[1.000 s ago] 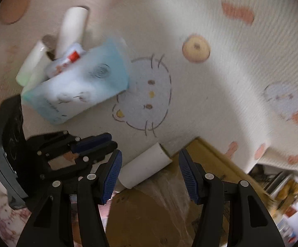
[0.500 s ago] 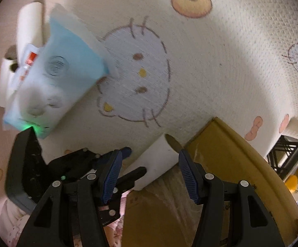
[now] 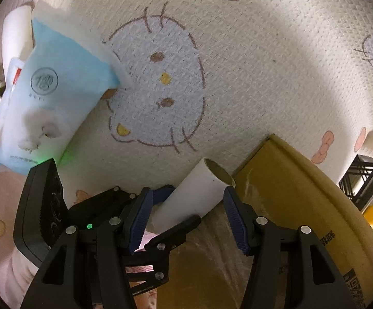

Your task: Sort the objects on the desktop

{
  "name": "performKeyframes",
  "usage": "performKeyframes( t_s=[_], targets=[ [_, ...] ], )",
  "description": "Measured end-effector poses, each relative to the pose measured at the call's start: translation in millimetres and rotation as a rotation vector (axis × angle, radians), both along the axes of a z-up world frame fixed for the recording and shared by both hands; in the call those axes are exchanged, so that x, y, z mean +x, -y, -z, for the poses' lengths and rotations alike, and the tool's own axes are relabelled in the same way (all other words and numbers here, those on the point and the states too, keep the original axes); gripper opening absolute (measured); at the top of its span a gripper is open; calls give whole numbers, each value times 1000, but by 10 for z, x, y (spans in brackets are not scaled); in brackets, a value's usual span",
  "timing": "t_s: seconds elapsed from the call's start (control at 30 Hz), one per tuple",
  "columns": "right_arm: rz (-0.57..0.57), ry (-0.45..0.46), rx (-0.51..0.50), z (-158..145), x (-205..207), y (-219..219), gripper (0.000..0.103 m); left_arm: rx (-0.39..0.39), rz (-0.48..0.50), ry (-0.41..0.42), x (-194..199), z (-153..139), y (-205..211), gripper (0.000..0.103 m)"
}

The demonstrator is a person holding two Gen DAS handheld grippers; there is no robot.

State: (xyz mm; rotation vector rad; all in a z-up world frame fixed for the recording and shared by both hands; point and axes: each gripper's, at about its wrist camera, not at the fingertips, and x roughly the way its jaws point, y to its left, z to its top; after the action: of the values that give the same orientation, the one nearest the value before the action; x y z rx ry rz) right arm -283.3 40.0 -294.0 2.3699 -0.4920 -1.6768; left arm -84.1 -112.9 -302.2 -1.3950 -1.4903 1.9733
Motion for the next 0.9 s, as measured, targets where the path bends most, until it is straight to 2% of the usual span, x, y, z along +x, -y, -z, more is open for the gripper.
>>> performKeyframes(
  t_s=[0.1, 0.27, 0.37, 0.43, 0.47, 0.5, 0.57, 0.63, 0.73, 0.9],
  targets=[
    [27, -9, -6, -14, 8, 1, 54, -24, -48, -13, 28, -49, 61, 48],
    [88, -33, -33, -51, 18, 10, 54, 11, -151, -31, 76, -82, 234, 47],
    [130, -40, -78, -66, 32, 21, 54, -10, -210, -43, 117, -138, 332, 44],
    [171, -48, -90, -63, 49, 17, 56, -42, -209, -46, 122, -176, 343, 36],
    [197, -50, -102, -60, 58, 16, 57, -69, -204, -45, 123, -190, 332, 24],
    [223, -46, -115, -52, 66, 18, 57, -105, -200, -38, 126, -190, 313, 22],
    [250, -33, -130, -36, 81, 38, 58, -129, -191, -23, 82, -120, 278, 22],
    [255, -27, -127, -19, 98, 64, 58, -96, -184, 1, 86, -48, 377, 22],
    [261, -29, -107, 2, 146, 82, 58, -95, -181, 7, 90, 15, 406, 22],
    [323, -45, -96, -31, 165, 102, 58, -89, -147, -33, 199, -149, 324, 25]
  ],
)
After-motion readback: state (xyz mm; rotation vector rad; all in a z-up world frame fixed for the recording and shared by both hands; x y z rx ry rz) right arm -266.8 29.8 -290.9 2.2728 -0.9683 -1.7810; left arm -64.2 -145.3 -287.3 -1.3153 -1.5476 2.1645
